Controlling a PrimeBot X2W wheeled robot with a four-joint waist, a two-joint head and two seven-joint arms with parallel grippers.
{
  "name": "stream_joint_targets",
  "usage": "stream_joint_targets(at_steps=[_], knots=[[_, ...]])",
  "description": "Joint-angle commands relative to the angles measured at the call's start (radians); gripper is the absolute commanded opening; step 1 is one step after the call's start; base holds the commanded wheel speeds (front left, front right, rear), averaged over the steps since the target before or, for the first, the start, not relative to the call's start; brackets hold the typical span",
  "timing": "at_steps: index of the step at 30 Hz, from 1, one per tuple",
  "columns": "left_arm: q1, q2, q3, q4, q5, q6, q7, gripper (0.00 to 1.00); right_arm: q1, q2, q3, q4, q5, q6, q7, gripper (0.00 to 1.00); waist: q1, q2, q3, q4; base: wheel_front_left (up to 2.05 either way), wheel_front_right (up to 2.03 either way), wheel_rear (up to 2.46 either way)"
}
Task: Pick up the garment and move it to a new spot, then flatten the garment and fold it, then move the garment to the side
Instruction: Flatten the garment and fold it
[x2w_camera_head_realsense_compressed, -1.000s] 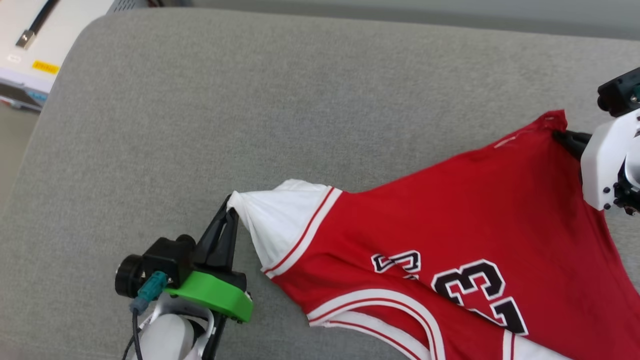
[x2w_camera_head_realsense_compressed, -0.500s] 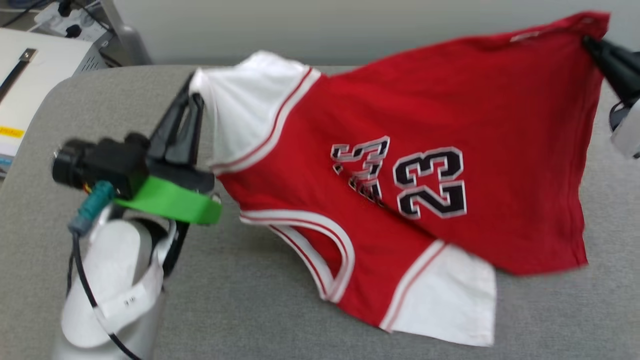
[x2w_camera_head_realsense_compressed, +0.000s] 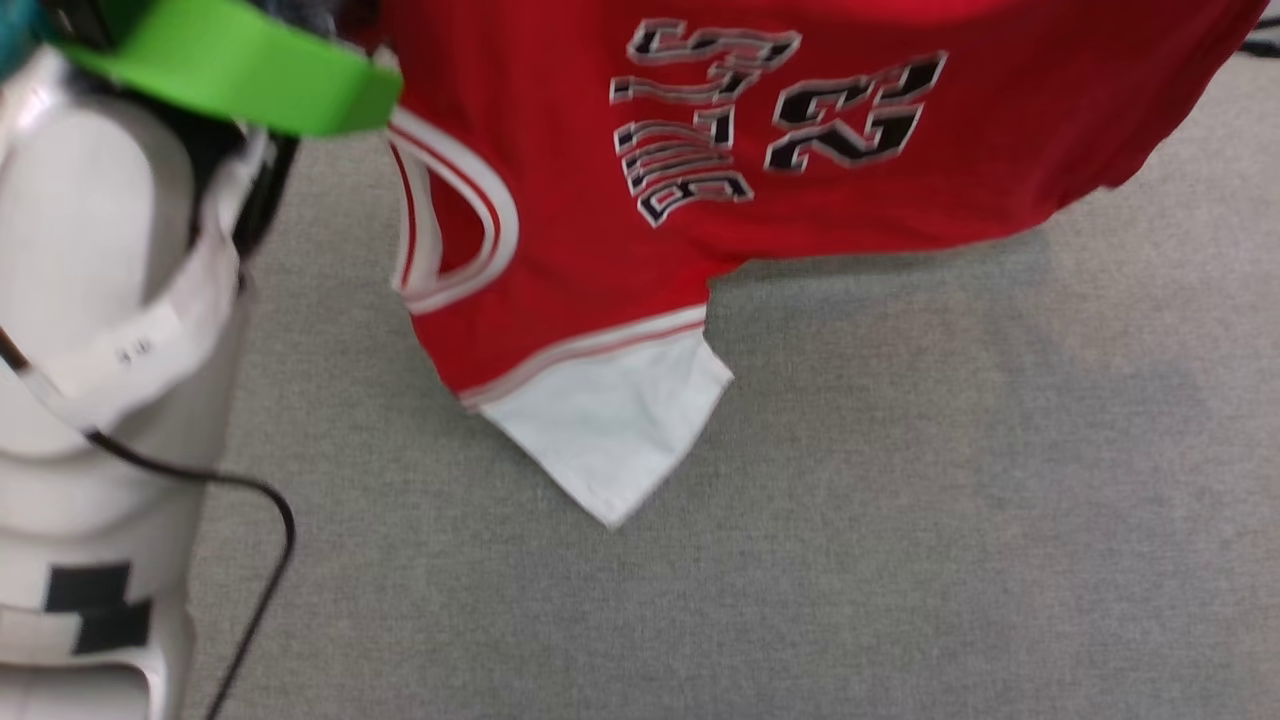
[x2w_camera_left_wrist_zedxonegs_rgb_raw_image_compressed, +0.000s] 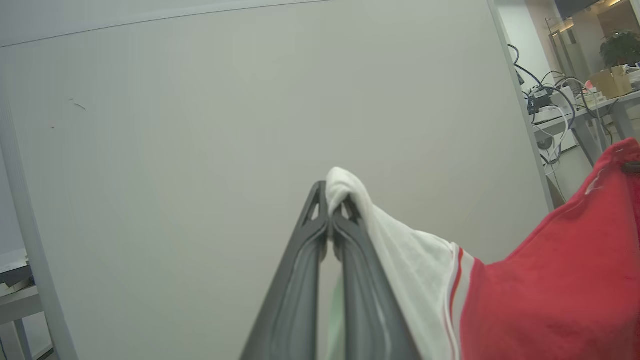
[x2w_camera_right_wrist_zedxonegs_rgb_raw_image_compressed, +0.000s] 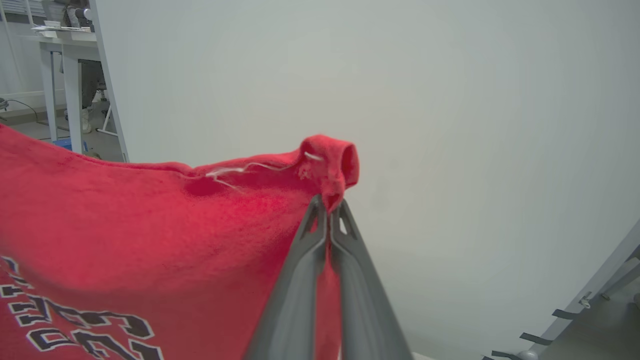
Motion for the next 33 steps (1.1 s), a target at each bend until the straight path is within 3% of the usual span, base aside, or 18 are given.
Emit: stream_joint_targets(at_steps=[1,7,12,14,15,19,26,33], knots=[[-0.073,0.019,-0.012,0.013,-0.006,-0.003,0.008,0.00,-0.051,0.011,-0.022,-0.006,-0.012,0.000,0.015,0.00,0.0000,0.0000,0.094,-0.002,0.00,0.00,0.00],[-0.363,0.078,-0.083,0.118,-0.042,-0.003,0.032,0.00,-0.259,0.041,-0.058,0.032,-0.091,0.000,0.074,0.00,0.0000,0.0000,0.221,-0.001,0.00,0.00,0.00],[-0.587,0.108,-0.135,0.241,-0.065,-0.003,0.014,0.00,-0.450,0.070,-0.057,0.110,-0.163,0.000,0.062,0.00,0.0000,0.0000,0.304,-0.004,0.00,0.00,0.00],[-0.669,0.111,-0.158,0.297,-0.074,-0.003,-0.006,0.00,-0.526,0.079,-0.048,0.152,-0.195,0.000,0.050,0.00,0.0000,0.0000,0.328,-0.005,0.00,0.00,0.00],[-0.785,0.115,-0.186,0.375,-0.085,-0.003,-0.042,0.00,-0.640,0.097,-0.038,0.226,-0.235,0.000,0.021,0.00,0.0000,0.0000,0.354,-0.006,0.00,0.00,0.00],[-0.898,0.123,-0.232,0.459,-0.095,-0.003,-0.083,0.00,-0.755,0.127,-0.020,0.326,-0.264,0.000,-0.026,0.00,0.0000,0.0000,0.370,-0.009,0.00,0.00,0.00],[-0.963,0.129,-0.275,0.568,-0.137,-0.003,-0.136,0.00,-0.837,0.157,0.053,0.455,-0.256,0.000,-0.088,0.00,0.0000,0.0000,0.392,-0.008,0.00,0.00,0.00],[-0.832,0.150,-0.303,0.611,-0.166,-0.003,-0.159,0.00,-0.735,0.185,0.144,0.533,-0.199,0.000,-0.166,0.00,0.0000,0.0000,0.377,-0.006,0.00,0.00,0.00]])
